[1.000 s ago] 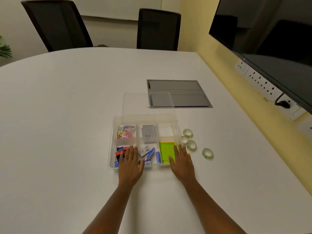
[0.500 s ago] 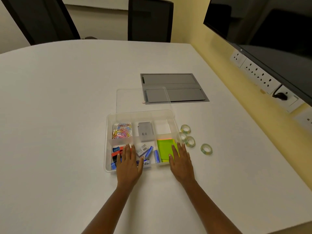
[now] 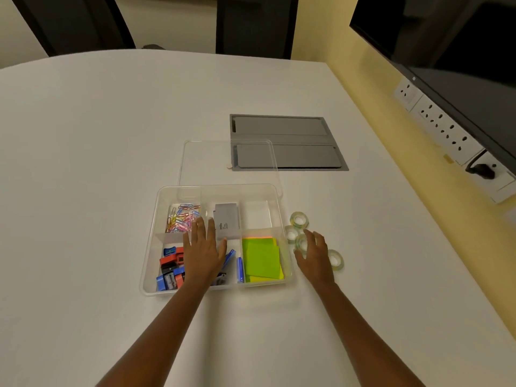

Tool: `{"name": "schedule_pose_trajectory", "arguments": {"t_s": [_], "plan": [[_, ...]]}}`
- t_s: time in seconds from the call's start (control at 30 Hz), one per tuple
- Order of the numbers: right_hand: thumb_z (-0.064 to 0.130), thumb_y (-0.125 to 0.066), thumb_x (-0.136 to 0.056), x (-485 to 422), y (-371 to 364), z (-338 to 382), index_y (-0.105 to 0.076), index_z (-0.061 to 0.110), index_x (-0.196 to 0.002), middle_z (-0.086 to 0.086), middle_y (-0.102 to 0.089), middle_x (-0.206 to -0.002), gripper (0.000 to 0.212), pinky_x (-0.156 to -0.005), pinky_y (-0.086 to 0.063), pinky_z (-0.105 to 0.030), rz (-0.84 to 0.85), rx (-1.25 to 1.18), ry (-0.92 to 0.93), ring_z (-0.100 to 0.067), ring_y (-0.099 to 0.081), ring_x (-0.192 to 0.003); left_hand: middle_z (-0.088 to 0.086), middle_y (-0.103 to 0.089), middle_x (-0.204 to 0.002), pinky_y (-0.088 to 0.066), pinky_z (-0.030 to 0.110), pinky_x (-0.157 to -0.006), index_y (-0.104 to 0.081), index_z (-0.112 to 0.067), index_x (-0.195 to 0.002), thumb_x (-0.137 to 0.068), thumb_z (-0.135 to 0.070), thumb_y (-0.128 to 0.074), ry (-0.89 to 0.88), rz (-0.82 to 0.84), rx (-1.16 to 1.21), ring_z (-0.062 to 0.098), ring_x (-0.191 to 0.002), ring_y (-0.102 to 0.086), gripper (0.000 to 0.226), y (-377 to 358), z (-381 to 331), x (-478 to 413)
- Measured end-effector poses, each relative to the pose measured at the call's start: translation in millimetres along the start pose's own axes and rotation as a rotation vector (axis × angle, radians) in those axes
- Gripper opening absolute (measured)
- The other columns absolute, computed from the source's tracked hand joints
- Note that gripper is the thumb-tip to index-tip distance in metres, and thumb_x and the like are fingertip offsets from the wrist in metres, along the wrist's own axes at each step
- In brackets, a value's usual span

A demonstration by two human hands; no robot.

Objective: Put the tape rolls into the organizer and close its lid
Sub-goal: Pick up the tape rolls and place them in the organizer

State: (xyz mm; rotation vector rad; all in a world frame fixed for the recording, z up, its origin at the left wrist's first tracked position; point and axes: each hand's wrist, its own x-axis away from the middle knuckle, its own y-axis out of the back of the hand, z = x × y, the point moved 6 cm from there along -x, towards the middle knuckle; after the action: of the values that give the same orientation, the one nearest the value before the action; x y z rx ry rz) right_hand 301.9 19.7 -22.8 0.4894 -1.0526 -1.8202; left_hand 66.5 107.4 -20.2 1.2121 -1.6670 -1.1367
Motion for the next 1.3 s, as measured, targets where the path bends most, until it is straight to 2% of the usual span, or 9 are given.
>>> {"name": "schedule_pose_trajectory", "arguments": {"t_s": [0.1, 0.3, 0.5, 0.63, 0.77, 0.87, 0.93, 1.13, 1.3], "plan": [[0.01, -0.061, -0.085, -10.4, -7.5, -8.6, -0.041, 0.003, -0.133, -0.021, -0.044, -0.133, 0.053, -0.1, -0.041, -0.039, 0.078, 0.073, 0.023, -0.035, -0.044, -0.122, 0.019, -0.004, -0.156, -0.007, 0.048, -0.118, -0.006, -0.01, -0.144, -0.095, -0.038, -0.028, 0.017, 0.011, -0.03, 0.032, -0.144, -0.003, 0.06, -5.2, -1.3, -4.7], [0.008, -0.065, -0.081, -28.5, 10.5, -1.6, -0.049, 0.003, -0.124, -0.025, -0.056, -0.116, 0.047, -0.091, -0.045, -0.043, -0.117, -0.125, -0.06, -0.04, -0.052, -0.109, 0.02, -0.001, -0.155, -0.005, 0.05, -0.118, -0.008, -0.01, -0.144, -0.093, -0.045, -0.017, 0.029, -0.003, -0.06, 0.033, -0.144, -0.001, 0.062, -10.7, -0.6, -3.9], [0.021, -0.062, -0.085, -40.7, 2.4, 72.3, -0.051, 0.012, -0.124, -0.015, -0.057, -0.119, 0.041, -0.088, -0.046, -0.039, -0.038, -0.093, 0.269, -0.031, -0.05, -0.11, 0.018, -0.003, -0.155, -0.003, 0.048, -0.118, -0.011, -0.013, -0.143, -0.063, -0.066, 0.032, 0.029, -0.024, -0.002, 0.032, -0.144, -0.003, 0.106, -7.7, -2.8, -1.0], [0.031, -0.057, -0.088, -46.3, -15.3, 89.3, -0.047, 0.019, -0.129, -0.007, -0.054, -0.128, 0.044, -0.094, -0.042, -0.039, 0.099, 0.171, 0.369, -0.026, -0.045, -0.117, 0.017, -0.003, -0.156, -0.002, 0.047, -0.118, -0.012, -0.014, -0.143, -0.059, -0.067, 0.035, 0.045, -0.011, 0.017, 0.031, -0.145, -0.003, 0.11, -8.0, -3.7, -1.6], [0.025, -0.059, -0.088, -47.8, -5.9, 82.5, -0.056, 0.015, -0.123, -0.008, -0.055, -0.126, 0.036, -0.098, -0.04, -0.036, 0.071, -0.029, 0.403, -0.025, -0.046, -0.119, 0.016, 0.001, -0.156, -0.001, 0.046, -0.118, -0.007, -0.016, -0.144, -0.055, -0.066, 0.039, 0.059, 0.006, -0.011, 0.03, -0.145, 0.0, 0.112, -9.0, -1.7, -2.2], [0.003, -0.05, -0.09, -46.1, 12.7, 55.1, -0.061, 0.007, -0.113, -0.015, -0.059, -0.118, 0.025, -0.096, -0.041, -0.032, -0.125, -0.195, 0.291, -0.029, -0.051, -0.114, 0.016, 0.0, -0.156, -0.001, 0.047, -0.118, -0.009, -0.015, -0.144, -0.056, -0.067, 0.038, 0.06, 0.006, 0.001, 0.03, -0.145, -0.001, 0.112, -8.6, -1.6, -2.0], [-0.005, -0.047, -0.087, -45.7, 13.3, 29.6, -0.061, 0.006, -0.113, -0.016, -0.057, -0.122, 0.031, -0.095, -0.042, -0.034, -0.132, -0.175, 0.151, -0.031, -0.049, -0.115, 0.017, -0.002, -0.156, -0.001, 0.047, -0.118, -0.011, -0.015, -0.143, -0.057, -0.068, 0.036, 0.055, 0.002, 0.011, 0.031, -0.145, -0.002, 0.111, -8.3, -2.0, -2.3], [0.015, -0.057, -0.089, -36.9, -16.1, -8.1, -0.058, 0.01, -0.119, -0.011, -0.035, -0.144, 0.031, -0.099, -0.045, -0.038, 0.133, 0.2, 0.11, -0.03, -0.041, -0.124, 0.018, -0.004, -0.155, 0.0, 0.046, -0.118, -0.014, -0.014, -0.143, -0.061, -0.068, 0.033, 0.043, -0.01, 0.031, 0.032, -0.144, -0.003, 0.108, -8.6, -2.2, -1.9], [0.006, -0.062, -0.086, -44.9, -5.0, 5.4, -0.064, -0.003, -0.107, -0.02, -0.042, -0.135, 0.022, -0.096, -0.046, -0.038, -0.005, -0.085, 0.038, -0.035, -0.047, -0.121, 0.018, -0.004, -0.155, -0.001, 0.047, -0.118, -0.016, -0.014, -0.143, -0.061, -0.068, 0.032, 0.042, -0.014, 0.046, 0.032, -0.144, -0.004, 0.109, -7.5, -2.3, -1.0]]}}
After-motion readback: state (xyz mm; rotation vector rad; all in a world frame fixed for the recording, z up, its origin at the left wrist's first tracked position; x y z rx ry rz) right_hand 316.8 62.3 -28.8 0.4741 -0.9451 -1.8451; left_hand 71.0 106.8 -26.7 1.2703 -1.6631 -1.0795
